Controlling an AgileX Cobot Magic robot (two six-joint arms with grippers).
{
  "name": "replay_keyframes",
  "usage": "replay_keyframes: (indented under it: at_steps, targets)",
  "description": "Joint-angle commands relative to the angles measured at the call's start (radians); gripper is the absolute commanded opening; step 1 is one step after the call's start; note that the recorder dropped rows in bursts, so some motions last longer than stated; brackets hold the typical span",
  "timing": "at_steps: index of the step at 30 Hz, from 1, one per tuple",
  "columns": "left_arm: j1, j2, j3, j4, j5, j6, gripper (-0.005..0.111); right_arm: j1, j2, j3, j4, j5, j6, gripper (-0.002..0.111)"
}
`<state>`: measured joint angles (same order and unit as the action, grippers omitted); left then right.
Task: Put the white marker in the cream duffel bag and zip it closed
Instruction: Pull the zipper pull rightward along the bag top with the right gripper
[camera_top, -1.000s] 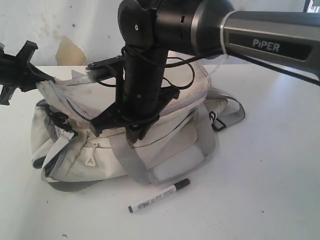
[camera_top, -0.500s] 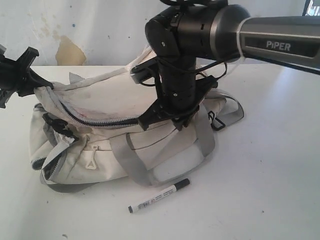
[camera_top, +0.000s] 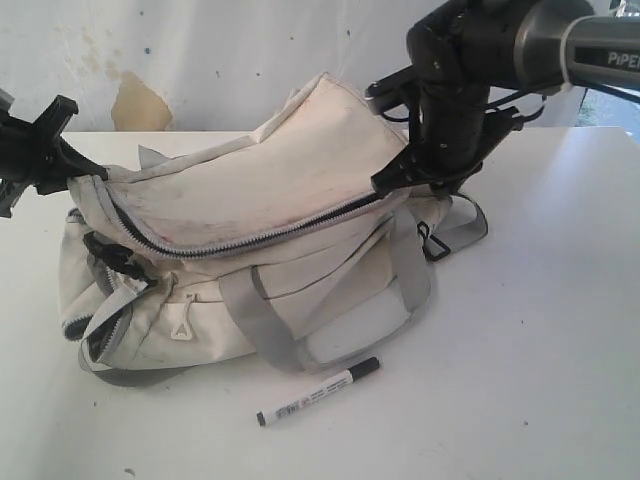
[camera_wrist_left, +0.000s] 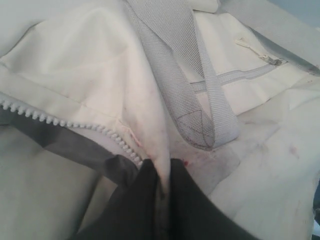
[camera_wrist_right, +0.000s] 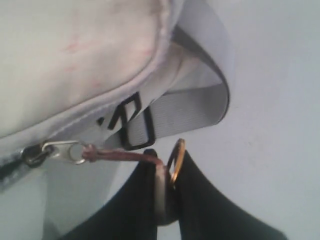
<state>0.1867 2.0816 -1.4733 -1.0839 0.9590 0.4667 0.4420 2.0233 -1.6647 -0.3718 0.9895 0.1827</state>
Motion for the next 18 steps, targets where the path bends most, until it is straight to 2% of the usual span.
replay_keyframes:
  at_steps: [1, 8, 10, 14, 18]
  targets:
    - [0.010, -0.005, -0.006, 0.020, 0.009, 0.005, 0.000, -0.081, 0.024, 0.003, -0.034, -0.076, 0.006, 0.000]
    - [0.010, -0.005, -0.006, 0.024, 0.018, 0.005, 0.000, -0.105, 0.045, 0.003, 0.013, -0.124, -0.034, 0.000]
    - [0.010, -0.005, -0.006, 0.024, 0.023, 0.008, 0.000, -0.105, 0.045, 0.003, 0.054, -0.134, -0.046, 0.005]
    - [0.010, -0.005, -0.006, 0.024, 0.047, 0.068, 0.000, -0.105, 0.045, 0.003, 0.097, -0.153, -0.046, 0.030]
    - [0.010, -0.007, -0.006, 0.024, 0.054, 0.097, 0.000, -0.103, 0.041, 0.001, 0.115, -0.120, -0.046, 0.066]
